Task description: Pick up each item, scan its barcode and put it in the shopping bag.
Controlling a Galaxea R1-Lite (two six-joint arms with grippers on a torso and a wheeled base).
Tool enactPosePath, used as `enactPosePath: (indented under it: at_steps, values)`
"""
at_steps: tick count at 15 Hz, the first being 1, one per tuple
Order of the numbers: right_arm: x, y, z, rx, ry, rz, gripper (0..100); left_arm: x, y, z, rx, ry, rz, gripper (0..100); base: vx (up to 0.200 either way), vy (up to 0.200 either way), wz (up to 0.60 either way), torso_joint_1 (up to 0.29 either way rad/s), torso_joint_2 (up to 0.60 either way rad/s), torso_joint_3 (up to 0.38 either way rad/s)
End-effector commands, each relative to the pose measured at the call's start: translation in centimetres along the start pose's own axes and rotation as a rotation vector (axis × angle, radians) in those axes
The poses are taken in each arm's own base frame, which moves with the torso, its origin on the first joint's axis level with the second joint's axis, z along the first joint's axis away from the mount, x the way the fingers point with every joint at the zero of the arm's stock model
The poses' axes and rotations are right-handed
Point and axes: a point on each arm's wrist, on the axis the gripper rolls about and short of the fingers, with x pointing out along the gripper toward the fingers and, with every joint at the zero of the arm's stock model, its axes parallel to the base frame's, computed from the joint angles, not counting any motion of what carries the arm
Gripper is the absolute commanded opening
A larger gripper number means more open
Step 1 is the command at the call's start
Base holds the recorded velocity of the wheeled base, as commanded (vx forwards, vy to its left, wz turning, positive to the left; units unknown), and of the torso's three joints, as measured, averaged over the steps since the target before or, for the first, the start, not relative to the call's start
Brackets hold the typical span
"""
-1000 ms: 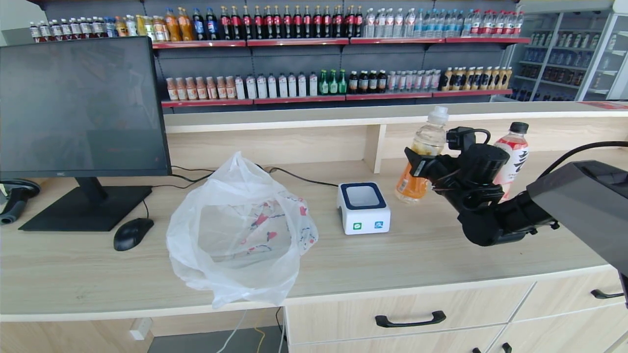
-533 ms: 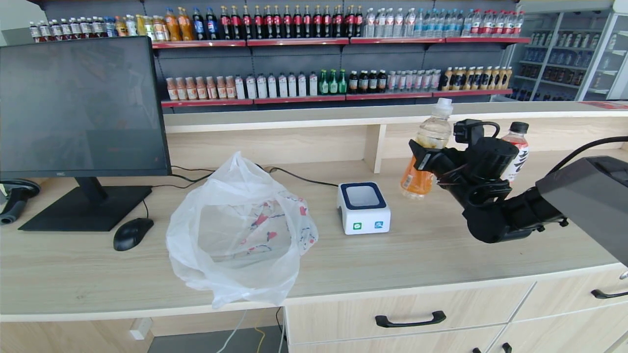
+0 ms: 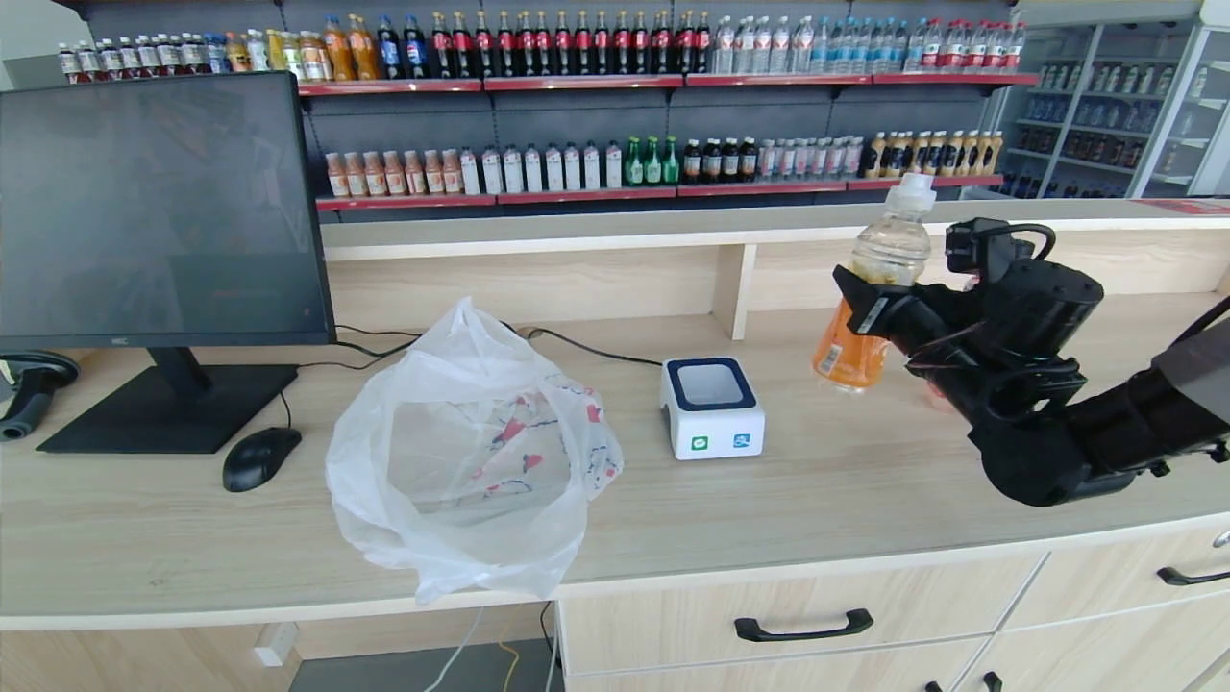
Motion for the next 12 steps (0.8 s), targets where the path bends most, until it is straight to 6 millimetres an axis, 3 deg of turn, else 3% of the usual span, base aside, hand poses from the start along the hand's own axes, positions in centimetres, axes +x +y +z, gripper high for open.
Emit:
enactPosePath:
  at_steps: [1,6,12]
  values:
    - [-3.5,0.3,2.9,-0.01,-0.042,0.003,0,0.0,0.0,0.0,0.0,0.0,0.0,100,0.0,0.0,0.0,0.0,0.0,0.0]
    - [-9.7,0.4,2.1,-0.09,-0.048,0.013,0,0.0,0.0,0.0,-0.001,0.0,0.0,100,0.0,0.0,0.0,0.0,0.0,0.0]
    - [-13.1,1.2,3.7,-0.091,-0.06,0.041,0,0.0,0.0,0.0,-0.001,0.0,0.0,100,0.0,0.0,0.0,0.0,0.0,0.0]
